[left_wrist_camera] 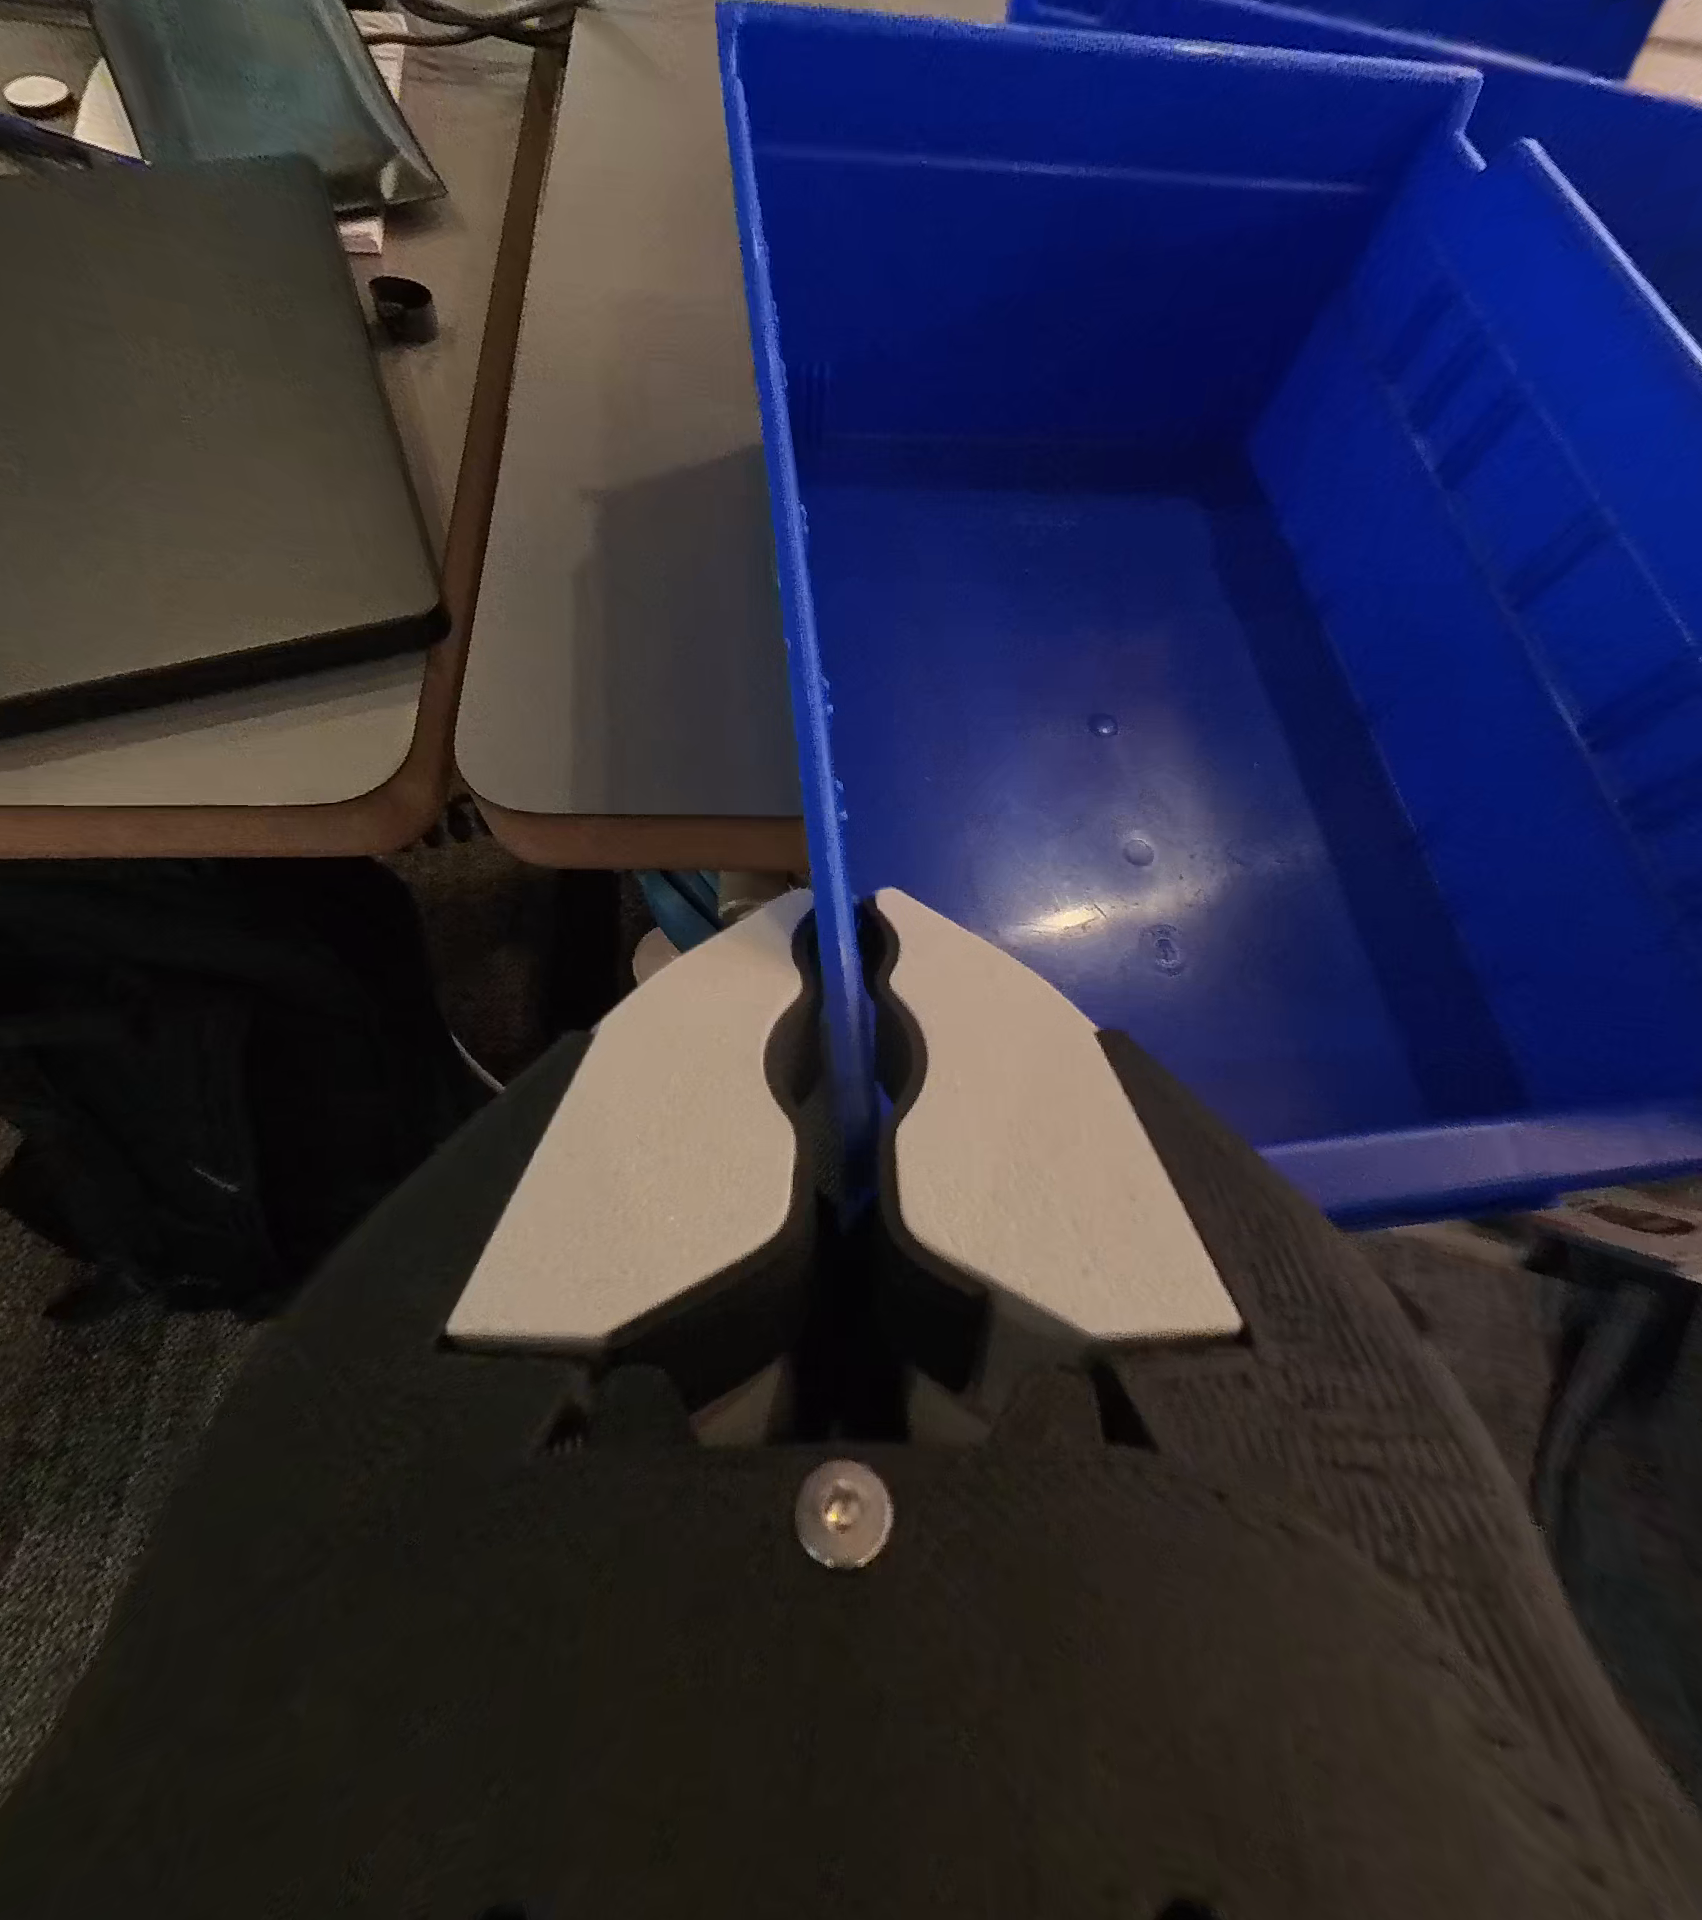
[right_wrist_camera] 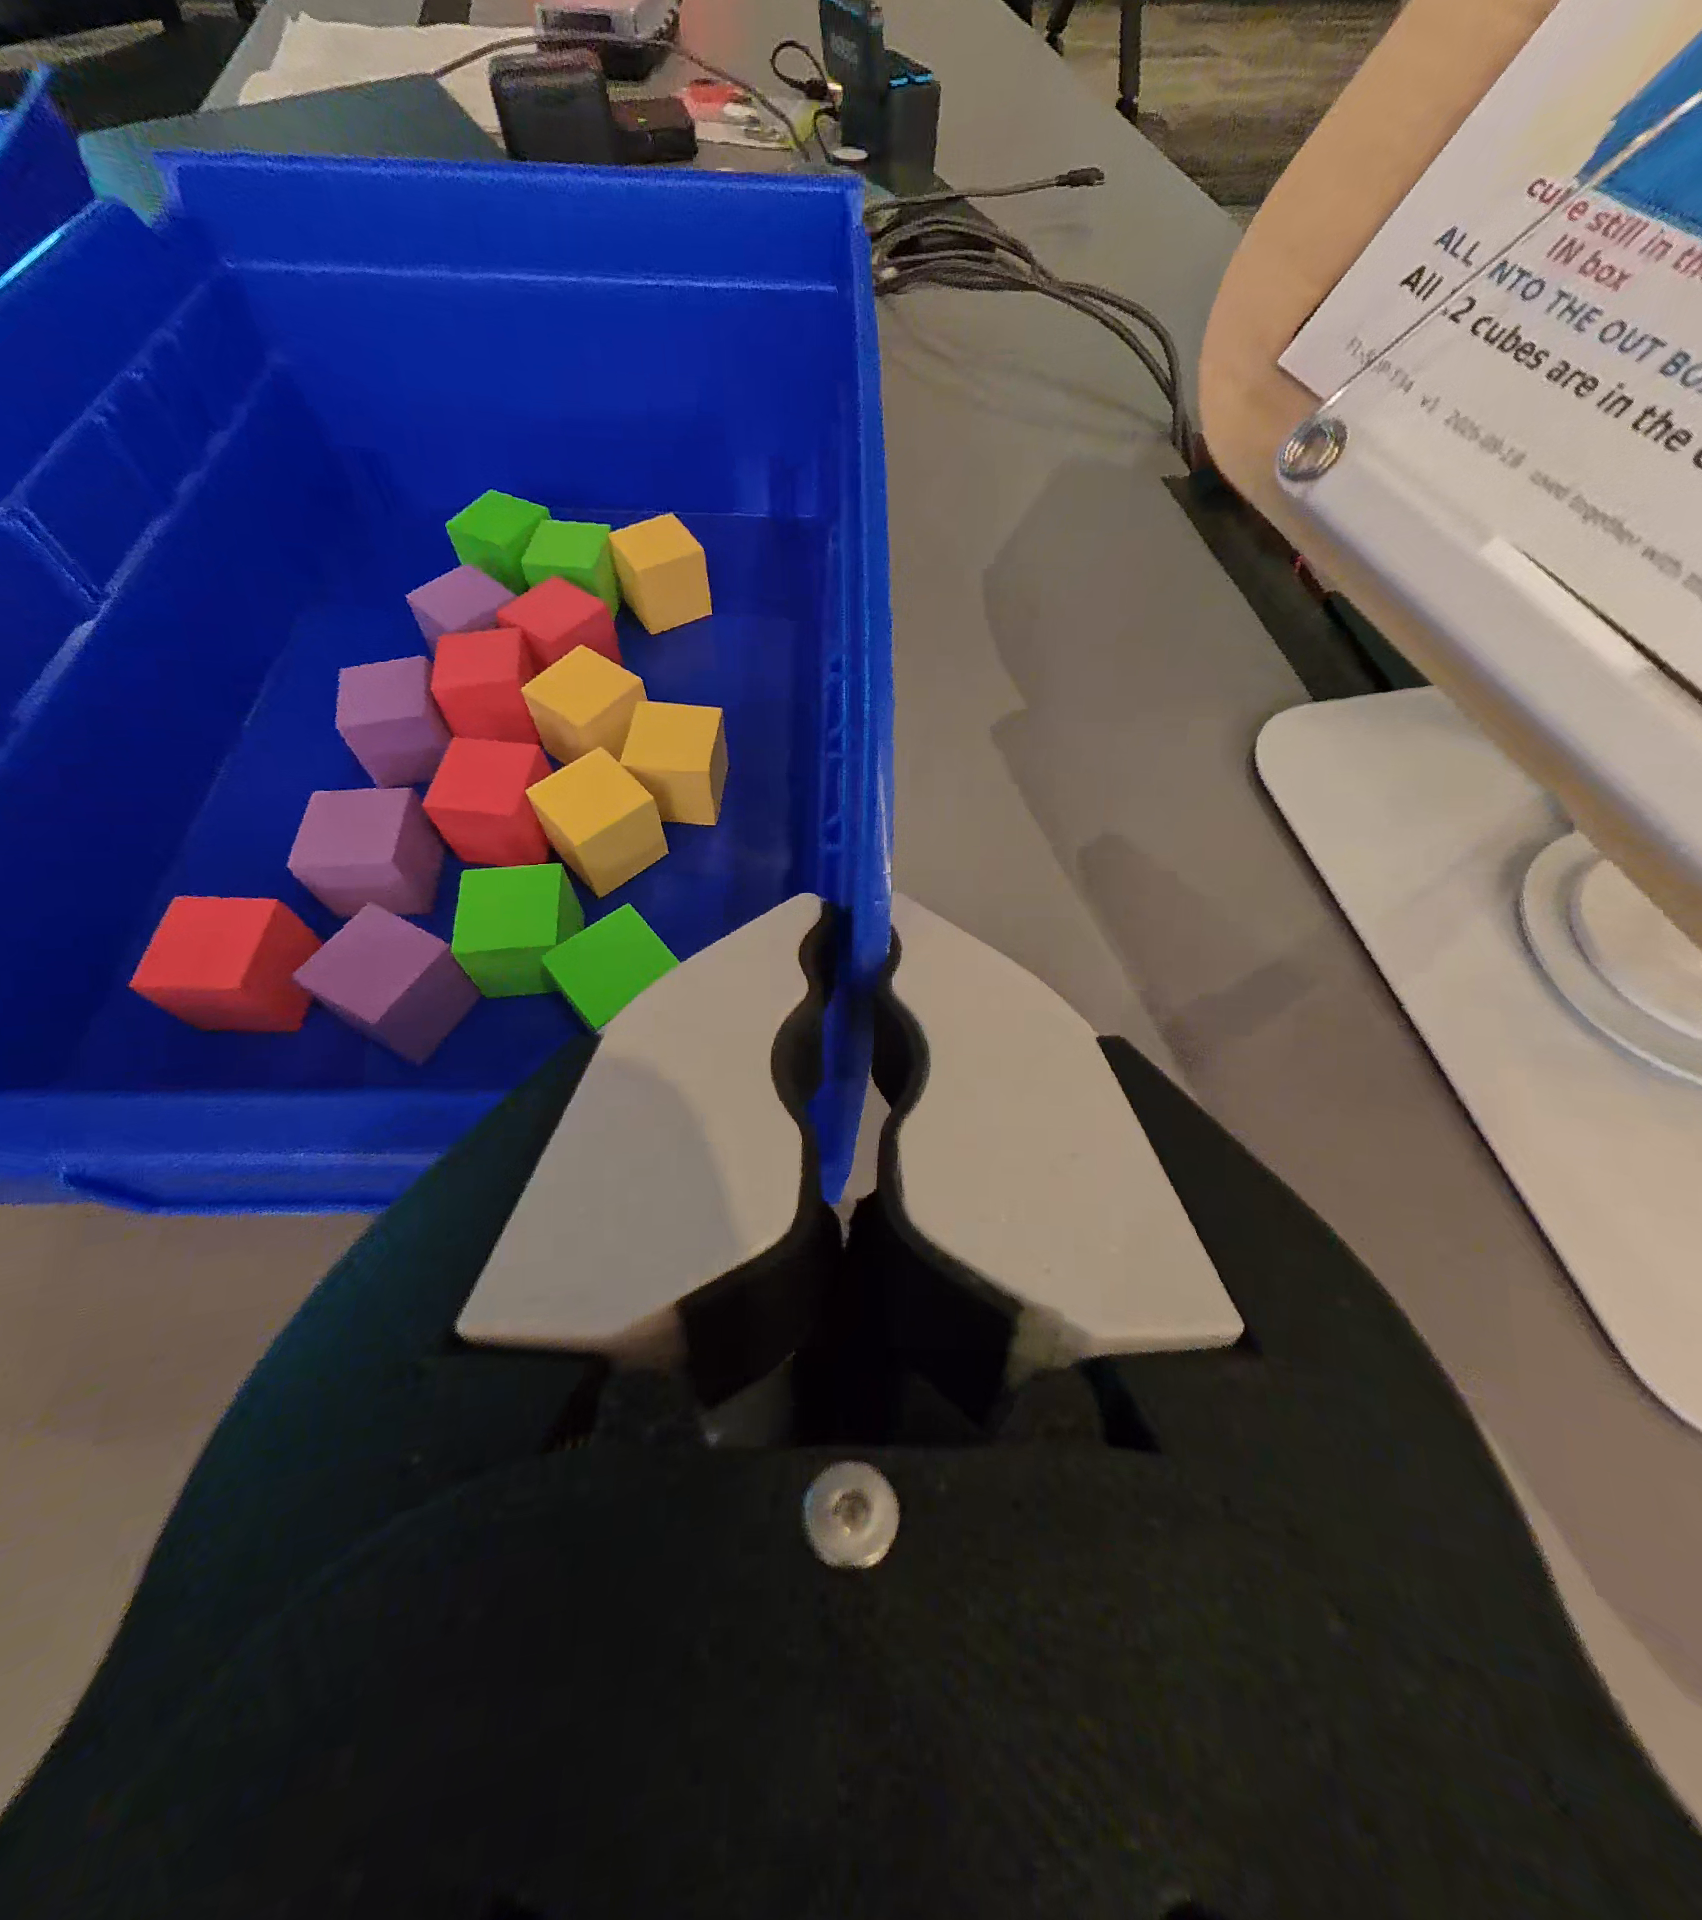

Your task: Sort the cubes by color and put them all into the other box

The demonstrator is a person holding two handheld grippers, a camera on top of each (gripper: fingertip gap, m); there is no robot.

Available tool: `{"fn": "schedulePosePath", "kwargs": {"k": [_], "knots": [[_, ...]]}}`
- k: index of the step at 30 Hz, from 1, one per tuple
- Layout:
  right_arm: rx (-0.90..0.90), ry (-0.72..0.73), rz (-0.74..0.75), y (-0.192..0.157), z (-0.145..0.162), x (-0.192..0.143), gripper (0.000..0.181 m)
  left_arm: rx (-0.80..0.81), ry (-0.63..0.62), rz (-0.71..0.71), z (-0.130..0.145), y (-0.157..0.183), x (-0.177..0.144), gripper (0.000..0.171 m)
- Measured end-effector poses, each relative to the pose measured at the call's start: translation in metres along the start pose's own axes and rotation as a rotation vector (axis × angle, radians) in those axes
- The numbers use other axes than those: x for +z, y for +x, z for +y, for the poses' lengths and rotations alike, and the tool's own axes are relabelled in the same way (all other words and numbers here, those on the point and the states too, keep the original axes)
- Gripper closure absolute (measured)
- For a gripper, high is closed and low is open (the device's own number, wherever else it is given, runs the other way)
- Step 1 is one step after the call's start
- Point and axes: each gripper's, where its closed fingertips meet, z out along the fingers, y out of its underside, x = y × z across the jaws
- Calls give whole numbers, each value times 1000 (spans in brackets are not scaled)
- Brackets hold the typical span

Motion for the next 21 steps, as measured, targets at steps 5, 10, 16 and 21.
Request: {"fn": "schedulePosePath", "kwargs": {"k": [5, 10, 16, 21], "knots": [[28, 4, 40, 6, -13, 26, 176, 18, -2, 16, 2, 8, -2, 166], [99, -9, 125, 7, -17, 37, 146, 15, 1, 41, 3, 22, -1, 166], [138, 168, 314, -8, -37, -29, 127, -14, 10, 53, 6, 40, -2, 166], [-2, 228, 557, -80, -40, -104, 134, -12, 11, 65, 11, 57, -8, 166]]}}
